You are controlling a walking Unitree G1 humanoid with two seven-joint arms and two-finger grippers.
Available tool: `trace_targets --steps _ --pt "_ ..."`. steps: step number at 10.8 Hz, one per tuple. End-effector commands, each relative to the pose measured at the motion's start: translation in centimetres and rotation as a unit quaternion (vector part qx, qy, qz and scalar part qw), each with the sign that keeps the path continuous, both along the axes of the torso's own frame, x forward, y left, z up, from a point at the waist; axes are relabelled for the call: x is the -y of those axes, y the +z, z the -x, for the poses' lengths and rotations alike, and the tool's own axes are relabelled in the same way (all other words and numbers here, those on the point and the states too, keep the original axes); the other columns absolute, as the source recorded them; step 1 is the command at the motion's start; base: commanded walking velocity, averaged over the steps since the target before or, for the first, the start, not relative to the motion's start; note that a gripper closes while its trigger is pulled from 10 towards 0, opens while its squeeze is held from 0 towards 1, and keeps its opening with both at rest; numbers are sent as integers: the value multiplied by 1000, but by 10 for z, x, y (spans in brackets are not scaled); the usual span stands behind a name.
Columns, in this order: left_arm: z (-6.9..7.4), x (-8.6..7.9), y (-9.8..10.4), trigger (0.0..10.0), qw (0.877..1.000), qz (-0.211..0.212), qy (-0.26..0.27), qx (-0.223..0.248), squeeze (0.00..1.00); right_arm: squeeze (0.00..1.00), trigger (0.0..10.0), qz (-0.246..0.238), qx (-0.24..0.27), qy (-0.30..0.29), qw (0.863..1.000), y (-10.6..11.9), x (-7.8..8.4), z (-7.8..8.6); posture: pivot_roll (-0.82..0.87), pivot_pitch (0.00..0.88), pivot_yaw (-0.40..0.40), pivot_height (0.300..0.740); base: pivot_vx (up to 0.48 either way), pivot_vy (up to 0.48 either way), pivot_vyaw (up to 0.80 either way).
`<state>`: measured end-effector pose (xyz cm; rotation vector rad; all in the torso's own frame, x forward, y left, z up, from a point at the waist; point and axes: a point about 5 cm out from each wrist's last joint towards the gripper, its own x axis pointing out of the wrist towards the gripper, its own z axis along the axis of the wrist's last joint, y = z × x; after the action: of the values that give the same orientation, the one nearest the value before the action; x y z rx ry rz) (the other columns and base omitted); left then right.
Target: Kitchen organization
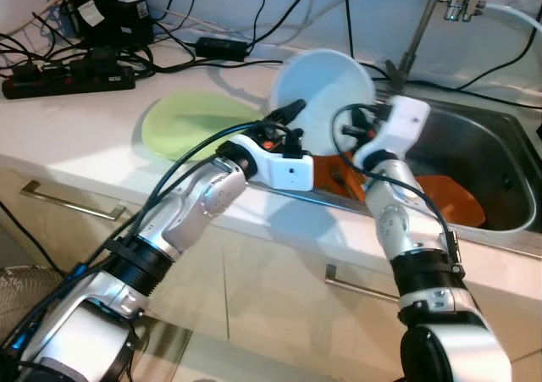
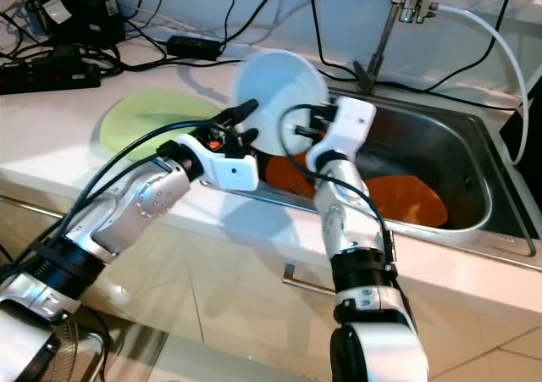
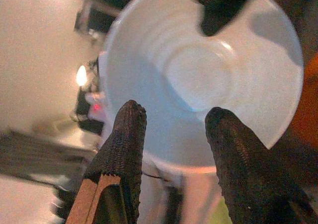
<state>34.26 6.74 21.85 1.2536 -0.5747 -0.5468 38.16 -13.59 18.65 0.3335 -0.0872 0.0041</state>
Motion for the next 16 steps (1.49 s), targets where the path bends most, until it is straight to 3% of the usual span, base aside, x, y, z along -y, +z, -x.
trace_targets --steps 1,2,3,4,5,6,7,10,12,16 --pt "1 -3 -3 10000 998 47 -2 -41 0 0 0 -16 20 -36 999 14 11 -4 251 13 -66 740 0 0 0" --pt "2 -2 -4 10000 992 101 -6 -74 0 0 0 -10 17 -53 998 13 16 -6 249 12 -66 740 0 0 0" --pt "5 0 -5 10000 975 178 -18 -134 0 0 0 -3 6 -85 996 10 27 -7 251 14 -68 740 0 0 0" --pt "8 3 -8 10000 960 217 -29 -173 0 0 2824 7 0 -105 994 7 34 -8 252 16 -69 740 0 0 0" --pt "11 4 -11 10000 943 255 -35 -209 0 0 10000 35 -3 -121 992 5 40 -9 252 17 -69 740 0 0 0" --pt "17 8 -21 10000 913 292 -46 -282 0 0 10000 85 -11 -137 987 -1 46 -9 251 17 -69 740 0 0 0" --pt "24 12 -32 10000 894 300 -52 -328 0 0 10000 110 -25 -136 984 -10 49 -9 251 16 -69 740 0 0 0" --pt "31 12 -54 10000 859 322 -10 -399 0 0 10000 169 -67 -141 973 -27 59 -10 256 19 -72 740 0 0 0" --pt "39 13 -57 10000 823 340 2 -455 0 0 10000 230 -84 -122 962 -33 57 -12 266 15 -79 740 0 0 0" --pt "42 10 -57 10000 809 342 25 -478 0 0 10000 293 -124 -57 946 -54 41 -9 284 3 -86 740 0 0 0"
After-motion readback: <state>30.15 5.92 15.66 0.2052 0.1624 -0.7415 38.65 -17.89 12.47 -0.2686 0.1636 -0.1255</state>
